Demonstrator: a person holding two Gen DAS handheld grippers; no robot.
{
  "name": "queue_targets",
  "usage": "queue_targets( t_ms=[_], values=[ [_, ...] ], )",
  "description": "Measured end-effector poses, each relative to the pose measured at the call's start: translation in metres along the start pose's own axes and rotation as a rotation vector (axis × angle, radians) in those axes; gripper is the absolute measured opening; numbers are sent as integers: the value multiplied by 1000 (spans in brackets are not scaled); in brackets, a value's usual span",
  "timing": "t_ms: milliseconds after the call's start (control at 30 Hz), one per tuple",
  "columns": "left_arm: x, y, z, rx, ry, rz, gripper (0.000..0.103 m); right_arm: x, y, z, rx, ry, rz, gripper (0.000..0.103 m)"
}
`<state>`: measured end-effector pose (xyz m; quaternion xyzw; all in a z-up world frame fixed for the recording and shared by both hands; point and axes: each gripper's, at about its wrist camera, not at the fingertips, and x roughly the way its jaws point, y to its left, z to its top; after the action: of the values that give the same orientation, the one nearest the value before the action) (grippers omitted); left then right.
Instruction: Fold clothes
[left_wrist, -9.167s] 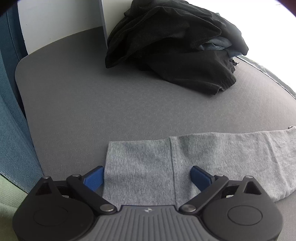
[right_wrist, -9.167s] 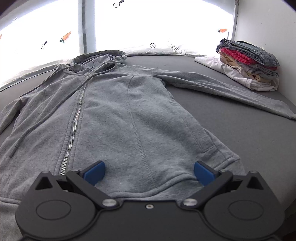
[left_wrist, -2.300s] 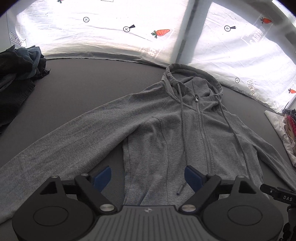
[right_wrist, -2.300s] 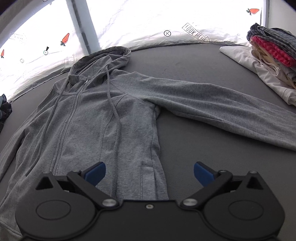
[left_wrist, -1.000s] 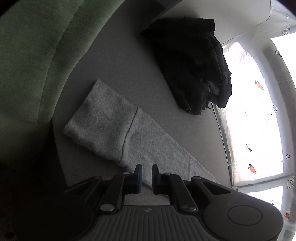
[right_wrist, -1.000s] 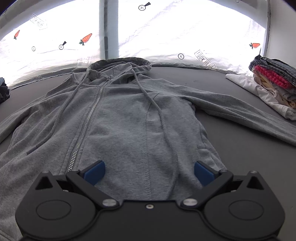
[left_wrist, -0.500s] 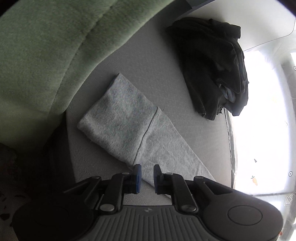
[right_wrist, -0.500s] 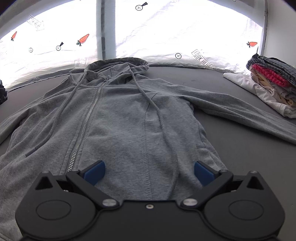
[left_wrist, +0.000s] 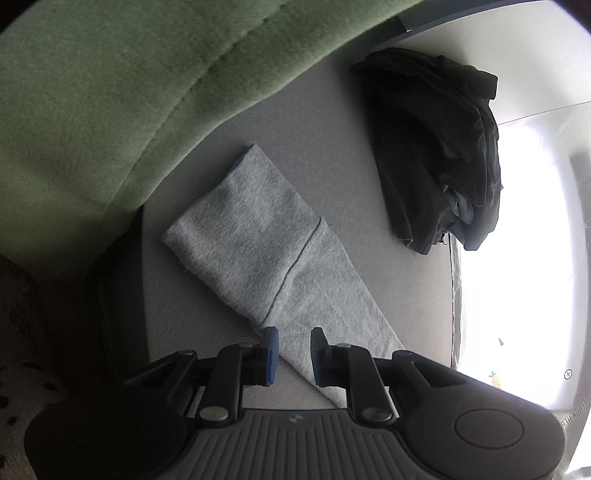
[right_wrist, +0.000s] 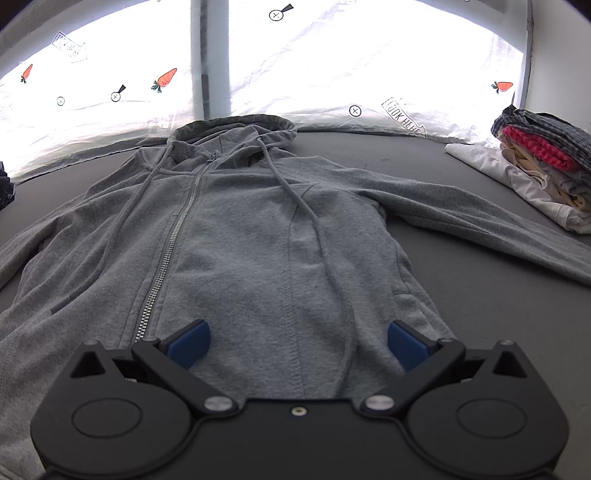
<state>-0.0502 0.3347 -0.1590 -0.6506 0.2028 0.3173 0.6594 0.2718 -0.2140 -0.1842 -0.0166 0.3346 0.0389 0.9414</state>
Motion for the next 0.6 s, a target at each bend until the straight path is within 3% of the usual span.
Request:
queue_targets(
  t_ms=[367, 600],
  values=[
    [-3, 12, -2, -116, -15, 7, 27, 0, -1, 0, 1, -1, 2, 103],
    [12, 4, 4, -99, -47, -16, 25, 0, -1, 0, 1, -1, 2, 103]
  ],
)
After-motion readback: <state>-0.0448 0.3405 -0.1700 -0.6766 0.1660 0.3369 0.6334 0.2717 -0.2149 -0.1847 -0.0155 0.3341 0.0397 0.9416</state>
